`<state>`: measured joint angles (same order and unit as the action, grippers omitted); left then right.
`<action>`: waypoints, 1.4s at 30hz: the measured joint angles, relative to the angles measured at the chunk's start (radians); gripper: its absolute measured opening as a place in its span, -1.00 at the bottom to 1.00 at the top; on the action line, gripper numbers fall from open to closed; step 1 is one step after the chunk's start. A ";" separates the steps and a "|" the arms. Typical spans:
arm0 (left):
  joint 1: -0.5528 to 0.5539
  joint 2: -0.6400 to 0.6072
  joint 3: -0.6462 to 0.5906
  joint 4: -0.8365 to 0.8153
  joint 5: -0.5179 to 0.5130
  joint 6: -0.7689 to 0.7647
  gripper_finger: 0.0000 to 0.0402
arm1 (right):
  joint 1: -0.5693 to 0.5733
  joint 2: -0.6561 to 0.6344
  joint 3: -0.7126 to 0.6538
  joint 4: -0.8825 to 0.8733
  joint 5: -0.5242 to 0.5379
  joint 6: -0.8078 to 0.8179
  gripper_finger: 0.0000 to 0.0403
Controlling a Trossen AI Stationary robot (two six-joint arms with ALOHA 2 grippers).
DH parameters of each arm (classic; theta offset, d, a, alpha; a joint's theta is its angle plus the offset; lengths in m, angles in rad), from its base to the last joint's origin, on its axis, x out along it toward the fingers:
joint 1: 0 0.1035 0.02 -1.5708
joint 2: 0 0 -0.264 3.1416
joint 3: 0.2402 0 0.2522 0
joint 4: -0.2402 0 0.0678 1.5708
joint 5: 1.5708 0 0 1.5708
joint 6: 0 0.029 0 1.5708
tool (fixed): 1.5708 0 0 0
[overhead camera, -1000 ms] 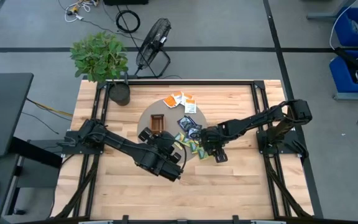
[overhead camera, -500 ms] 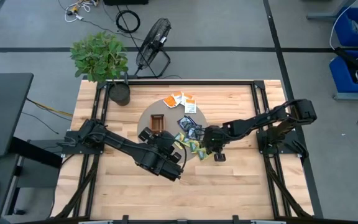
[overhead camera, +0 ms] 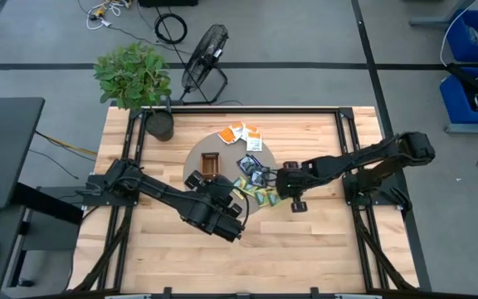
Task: Pick & Place Tea
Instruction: Put the yellow tea bag into the middle section of the wooden organizer
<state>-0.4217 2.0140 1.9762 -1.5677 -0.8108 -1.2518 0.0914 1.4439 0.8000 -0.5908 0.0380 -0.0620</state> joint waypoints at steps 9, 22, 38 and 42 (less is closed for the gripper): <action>0.000 0.000 0.000 0.001 0.000 0.000 -0.19 | 0.000 -0.173 0.057 -0.006 0.187 -0.026 -1.00; 0.024 0.000 0.000 0.002 -0.069 0.006 -0.19 | -0.002 -0.281 0.057 0.258 0.400 -0.118 -1.00; -0.008 0.000 0.000 -0.001 -0.466 0.053 -0.19 | -0.003 -0.280 -0.018 0.908 0.407 -0.058 -1.00; -0.015 0.000 0.000 -0.002 -0.627 0.015 -0.19 | -0.004 -0.280 -0.098 1.067 0.406 -0.022 -1.00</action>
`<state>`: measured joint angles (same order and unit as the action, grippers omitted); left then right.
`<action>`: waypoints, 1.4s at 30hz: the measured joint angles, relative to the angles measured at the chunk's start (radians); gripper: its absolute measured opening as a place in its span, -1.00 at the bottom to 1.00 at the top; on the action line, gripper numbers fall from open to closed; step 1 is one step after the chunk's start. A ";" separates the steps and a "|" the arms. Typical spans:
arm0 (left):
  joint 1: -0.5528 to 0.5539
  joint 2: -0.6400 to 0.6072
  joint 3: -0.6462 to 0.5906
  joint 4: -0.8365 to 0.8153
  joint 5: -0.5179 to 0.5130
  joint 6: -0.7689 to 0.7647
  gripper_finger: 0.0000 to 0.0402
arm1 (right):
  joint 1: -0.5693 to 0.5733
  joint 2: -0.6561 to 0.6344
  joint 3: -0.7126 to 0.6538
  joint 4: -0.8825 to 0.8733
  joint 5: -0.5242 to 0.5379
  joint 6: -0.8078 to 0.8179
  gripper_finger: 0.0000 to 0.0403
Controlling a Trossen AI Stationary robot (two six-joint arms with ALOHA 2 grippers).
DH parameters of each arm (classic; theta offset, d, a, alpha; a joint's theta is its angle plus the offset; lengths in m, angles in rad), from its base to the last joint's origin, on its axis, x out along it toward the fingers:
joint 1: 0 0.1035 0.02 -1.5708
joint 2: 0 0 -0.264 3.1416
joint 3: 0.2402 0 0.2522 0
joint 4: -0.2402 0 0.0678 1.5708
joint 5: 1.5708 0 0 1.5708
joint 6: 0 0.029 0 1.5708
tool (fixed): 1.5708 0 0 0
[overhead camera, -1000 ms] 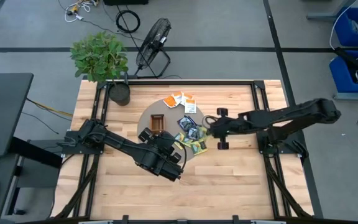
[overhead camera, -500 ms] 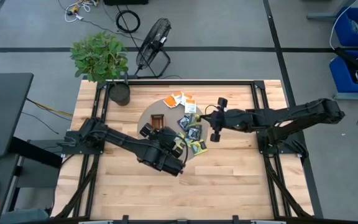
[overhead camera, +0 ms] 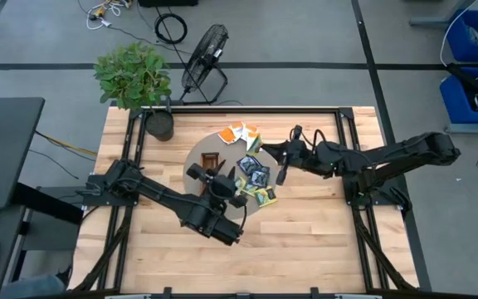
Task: Pick & Place Tea
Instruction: Put the yellow tea bag into the middle section of the wooden organizer
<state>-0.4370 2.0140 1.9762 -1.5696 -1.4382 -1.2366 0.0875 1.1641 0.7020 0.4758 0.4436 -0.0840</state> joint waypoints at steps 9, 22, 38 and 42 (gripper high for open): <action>0.037 0.000 0.000 0.016 -0.131 -0.035 -0.19 | 0.001 0.000 -0.044 0.282 -0.202 0.024 -1.00; 0.017 0.000 0.000 0.351 -0.133 0.445 -0.21 | 0.001 0.000 -0.044 0.315 -0.254 0.016 -1.00; 0.005 0.000 0.000 0.963 0.012 1.151 -0.41 | 0.009 0.000 -0.044 0.295 -0.287 0.016 -1.00; 0.018 0.000 0.000 1.000 0.002 1.050 -0.42 | 0.015 0.000 -0.044 0.309 -0.286 -0.004 -1.00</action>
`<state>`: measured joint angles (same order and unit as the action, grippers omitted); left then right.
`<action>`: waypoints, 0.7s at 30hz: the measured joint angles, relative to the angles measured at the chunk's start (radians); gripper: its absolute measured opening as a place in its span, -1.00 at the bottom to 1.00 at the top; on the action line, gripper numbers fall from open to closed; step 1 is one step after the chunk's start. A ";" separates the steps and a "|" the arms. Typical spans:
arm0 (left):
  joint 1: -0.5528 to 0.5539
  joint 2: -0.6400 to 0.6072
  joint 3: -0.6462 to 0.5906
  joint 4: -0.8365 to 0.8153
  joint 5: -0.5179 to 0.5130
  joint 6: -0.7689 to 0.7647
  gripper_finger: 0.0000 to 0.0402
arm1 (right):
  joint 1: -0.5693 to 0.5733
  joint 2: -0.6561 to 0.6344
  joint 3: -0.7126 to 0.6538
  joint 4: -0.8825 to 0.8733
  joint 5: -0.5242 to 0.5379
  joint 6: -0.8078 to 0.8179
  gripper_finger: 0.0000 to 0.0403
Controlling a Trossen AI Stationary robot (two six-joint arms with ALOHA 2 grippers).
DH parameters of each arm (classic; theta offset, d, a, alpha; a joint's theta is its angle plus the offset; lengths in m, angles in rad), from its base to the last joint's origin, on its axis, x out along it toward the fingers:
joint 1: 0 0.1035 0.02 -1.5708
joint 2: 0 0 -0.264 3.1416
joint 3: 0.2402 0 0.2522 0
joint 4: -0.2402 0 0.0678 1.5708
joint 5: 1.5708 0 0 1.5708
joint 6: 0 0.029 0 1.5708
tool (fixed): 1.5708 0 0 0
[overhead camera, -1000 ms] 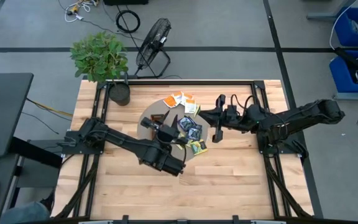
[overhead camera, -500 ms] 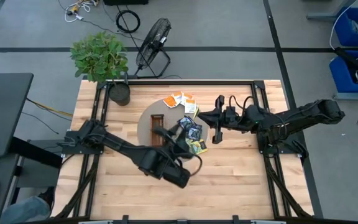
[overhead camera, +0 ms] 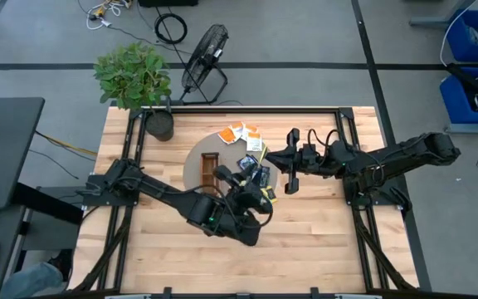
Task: Pick & Place Tea
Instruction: Put the yellow tea bag into the middle section of the wooden organizer
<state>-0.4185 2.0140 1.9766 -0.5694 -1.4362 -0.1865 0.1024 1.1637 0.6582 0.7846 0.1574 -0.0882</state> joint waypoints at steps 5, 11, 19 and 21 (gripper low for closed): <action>0.006 0.000 0.000 0.016 -0.009 -0.037 -0.42 | 0.000 0.000 0.000 0.001 0.002 -0.006 -1.00; 0.028 0.000 0.000 0.054 -0.015 -0.037 -0.42 | 0.000 0.000 0.000 0.001 0.001 -0.006 -1.00; 0.054 0.000 0.000 0.071 -0.015 -0.020 -0.42 | 0.000 0.000 0.000 -0.002 0.002 -0.007 -1.00; 0.054 0.000 0.000 0.071 -0.015 -0.011 -0.45 | 0.000 0.000 0.000 -0.010 0.009 -0.007 -1.00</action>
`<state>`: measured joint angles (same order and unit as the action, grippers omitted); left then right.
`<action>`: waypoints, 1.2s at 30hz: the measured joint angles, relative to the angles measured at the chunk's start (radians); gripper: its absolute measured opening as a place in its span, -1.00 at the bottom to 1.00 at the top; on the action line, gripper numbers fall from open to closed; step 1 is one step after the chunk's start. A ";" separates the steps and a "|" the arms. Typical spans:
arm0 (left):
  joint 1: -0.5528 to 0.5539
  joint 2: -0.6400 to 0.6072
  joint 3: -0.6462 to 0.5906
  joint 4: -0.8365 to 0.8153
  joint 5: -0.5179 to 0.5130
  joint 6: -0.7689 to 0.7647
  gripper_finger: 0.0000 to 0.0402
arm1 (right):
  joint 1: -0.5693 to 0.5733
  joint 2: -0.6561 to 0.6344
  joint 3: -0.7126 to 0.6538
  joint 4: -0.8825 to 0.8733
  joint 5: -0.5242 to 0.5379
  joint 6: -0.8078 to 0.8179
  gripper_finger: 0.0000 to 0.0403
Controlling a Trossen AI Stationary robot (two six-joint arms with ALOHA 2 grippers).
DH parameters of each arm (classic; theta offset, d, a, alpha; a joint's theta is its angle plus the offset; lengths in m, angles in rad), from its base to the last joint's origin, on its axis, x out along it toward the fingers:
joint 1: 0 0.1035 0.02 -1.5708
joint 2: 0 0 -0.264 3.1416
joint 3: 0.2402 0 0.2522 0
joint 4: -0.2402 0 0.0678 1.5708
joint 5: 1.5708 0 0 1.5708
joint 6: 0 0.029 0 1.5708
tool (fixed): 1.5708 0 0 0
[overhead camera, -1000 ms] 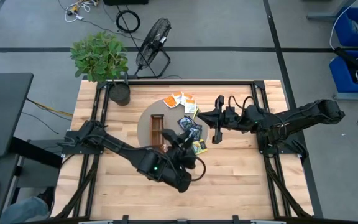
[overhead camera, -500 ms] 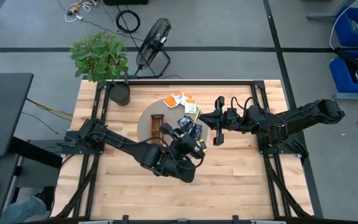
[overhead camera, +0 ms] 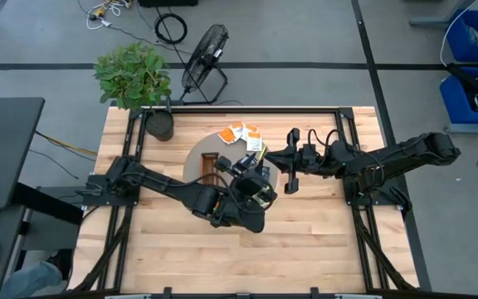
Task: Pick & Place Tea
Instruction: Put the yellow tea bag into the middle section of the wooden organizer
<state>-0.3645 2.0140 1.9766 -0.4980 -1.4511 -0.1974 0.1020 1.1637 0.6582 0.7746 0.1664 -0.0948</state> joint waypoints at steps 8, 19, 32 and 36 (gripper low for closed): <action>-0.005 0.000 0.000 0.000 -0.003 0.033 -0.80 | 0.000 0.000 0.000 -0.016 0.001 0.000 -1.00; -0.018 0.000 0.000 -0.002 0.007 0.125 -0.99 | 0.000 -0.003 0.001 -0.057 0.000 -0.042 -0.97; -0.105 -0.090 0.000 -0.058 0.052 0.130 -0.99 | 0.000 -0.170 0.000 -0.315 0.005 -0.106 -0.34; -0.092 -0.146 0.000 -0.165 0.238 -0.012 -0.99 | 0.000 -0.216 0.000 -0.412 0.000 -0.109 -0.24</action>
<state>-0.4563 1.8681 1.9770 -0.6626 -1.2132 -0.2094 0.1017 0.9478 0.6586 0.3630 0.1669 -0.2037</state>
